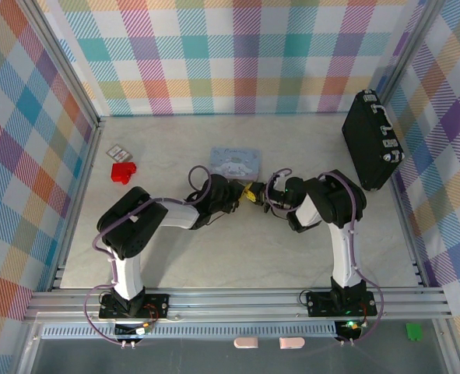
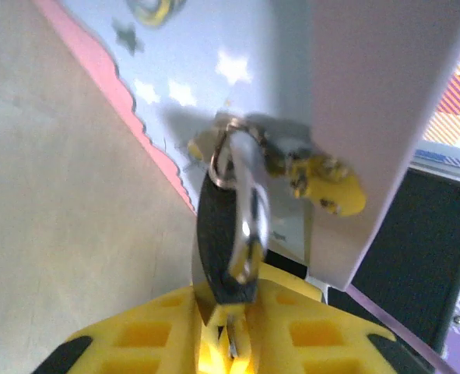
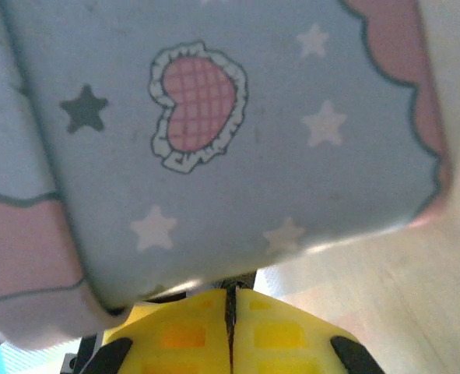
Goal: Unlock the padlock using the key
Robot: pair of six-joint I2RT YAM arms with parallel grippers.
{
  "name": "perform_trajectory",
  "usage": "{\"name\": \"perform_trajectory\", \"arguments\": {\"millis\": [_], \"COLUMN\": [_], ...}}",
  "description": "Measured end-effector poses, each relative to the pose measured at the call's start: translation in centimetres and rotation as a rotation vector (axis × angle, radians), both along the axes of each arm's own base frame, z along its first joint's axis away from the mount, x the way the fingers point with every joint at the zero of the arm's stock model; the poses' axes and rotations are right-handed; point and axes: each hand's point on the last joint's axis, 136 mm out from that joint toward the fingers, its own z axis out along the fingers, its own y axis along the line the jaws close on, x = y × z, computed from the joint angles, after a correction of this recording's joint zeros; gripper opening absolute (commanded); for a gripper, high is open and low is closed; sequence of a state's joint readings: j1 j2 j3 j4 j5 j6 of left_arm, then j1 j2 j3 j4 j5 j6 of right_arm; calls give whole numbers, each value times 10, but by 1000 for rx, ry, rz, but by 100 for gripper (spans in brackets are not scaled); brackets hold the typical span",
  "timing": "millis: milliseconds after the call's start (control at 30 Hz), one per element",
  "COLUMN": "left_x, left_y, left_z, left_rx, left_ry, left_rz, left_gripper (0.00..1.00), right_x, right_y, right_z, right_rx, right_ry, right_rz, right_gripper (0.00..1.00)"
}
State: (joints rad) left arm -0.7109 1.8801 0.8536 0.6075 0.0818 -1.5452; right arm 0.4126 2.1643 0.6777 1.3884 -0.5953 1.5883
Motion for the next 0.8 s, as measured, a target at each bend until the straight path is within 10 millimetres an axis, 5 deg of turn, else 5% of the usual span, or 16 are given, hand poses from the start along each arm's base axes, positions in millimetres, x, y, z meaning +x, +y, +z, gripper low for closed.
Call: {"name": "perform_trajectory", "arguments": {"millis": [400,667,800], "left_x": [-29,-63,-67], "left_y": [15,-6,7], "left_z": [-6,54,40], "left_rx": [39,-35,11], "left_ry": [12,-121,-115], "left_rz": [-64,-277,-274], "left_gripper": [48,49,49], "right_x": [-24,-34,-38], "right_y": [9,23,19], "right_z": [-4,-5,-6], "right_rx": [-40,-63,-85], "right_ry": [-26,-40,-37], "right_rz": [5,30,13], "right_gripper": [0,0,0]}}
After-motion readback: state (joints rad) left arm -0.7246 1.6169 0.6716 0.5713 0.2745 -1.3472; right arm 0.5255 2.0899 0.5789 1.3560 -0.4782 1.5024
